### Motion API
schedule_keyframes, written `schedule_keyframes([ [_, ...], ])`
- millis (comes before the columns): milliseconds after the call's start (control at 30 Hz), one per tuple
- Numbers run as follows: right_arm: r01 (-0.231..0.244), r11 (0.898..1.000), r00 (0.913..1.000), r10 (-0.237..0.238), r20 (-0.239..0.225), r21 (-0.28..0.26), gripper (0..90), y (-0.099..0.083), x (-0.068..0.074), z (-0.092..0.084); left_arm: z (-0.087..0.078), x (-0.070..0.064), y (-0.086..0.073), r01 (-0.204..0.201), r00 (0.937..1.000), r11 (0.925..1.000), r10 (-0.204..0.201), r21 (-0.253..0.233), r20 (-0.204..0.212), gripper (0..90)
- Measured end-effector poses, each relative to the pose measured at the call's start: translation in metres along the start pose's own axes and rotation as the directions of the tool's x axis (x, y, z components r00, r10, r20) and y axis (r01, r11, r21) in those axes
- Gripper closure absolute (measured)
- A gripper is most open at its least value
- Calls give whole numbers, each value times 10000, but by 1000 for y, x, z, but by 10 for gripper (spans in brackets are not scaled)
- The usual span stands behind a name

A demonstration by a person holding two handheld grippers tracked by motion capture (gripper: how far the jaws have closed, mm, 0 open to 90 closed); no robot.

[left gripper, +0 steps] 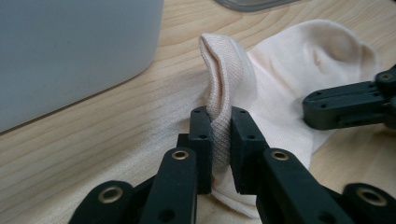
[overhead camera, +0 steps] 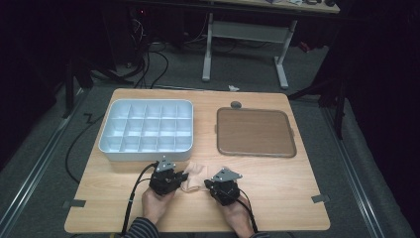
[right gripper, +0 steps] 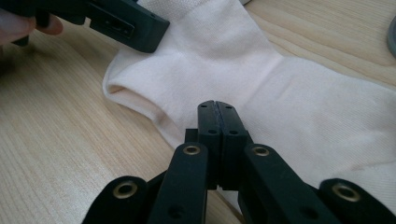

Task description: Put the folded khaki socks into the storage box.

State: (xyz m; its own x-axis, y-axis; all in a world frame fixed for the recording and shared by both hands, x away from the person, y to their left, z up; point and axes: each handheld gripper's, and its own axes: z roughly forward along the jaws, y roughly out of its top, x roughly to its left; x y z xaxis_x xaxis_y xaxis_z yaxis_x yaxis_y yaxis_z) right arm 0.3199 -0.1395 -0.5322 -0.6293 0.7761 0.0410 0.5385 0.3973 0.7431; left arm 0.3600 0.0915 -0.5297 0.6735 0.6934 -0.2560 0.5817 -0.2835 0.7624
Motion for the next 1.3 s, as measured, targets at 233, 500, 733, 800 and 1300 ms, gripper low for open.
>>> schedule_keyframes([
  [233,-16,10000,10000,16,-8,18,900,0,0,0,-7,-1,3,15,9996,9998,-9,-184,279,807],
  [500,-124,9999,9999,124,-31,56,900,1,0,0,-12,-4,13,91,9979,9992,-65,-387,650,808],
  [733,-228,9997,9997,229,-93,113,900,1,-1,0,-15,-6,18,-36,9944,9997,61,-241,1060,812],
  [800,-265,9996,9996,266,-124,99,900,2,-2,0,-17,-8,20,-106,9935,9997,132,-234,1129,812],
  [1300,-194,9994,9995,201,-224,290,900,9,0,7,-26,-12,28,-251,9871,9994,286,-240,1576,811],
])
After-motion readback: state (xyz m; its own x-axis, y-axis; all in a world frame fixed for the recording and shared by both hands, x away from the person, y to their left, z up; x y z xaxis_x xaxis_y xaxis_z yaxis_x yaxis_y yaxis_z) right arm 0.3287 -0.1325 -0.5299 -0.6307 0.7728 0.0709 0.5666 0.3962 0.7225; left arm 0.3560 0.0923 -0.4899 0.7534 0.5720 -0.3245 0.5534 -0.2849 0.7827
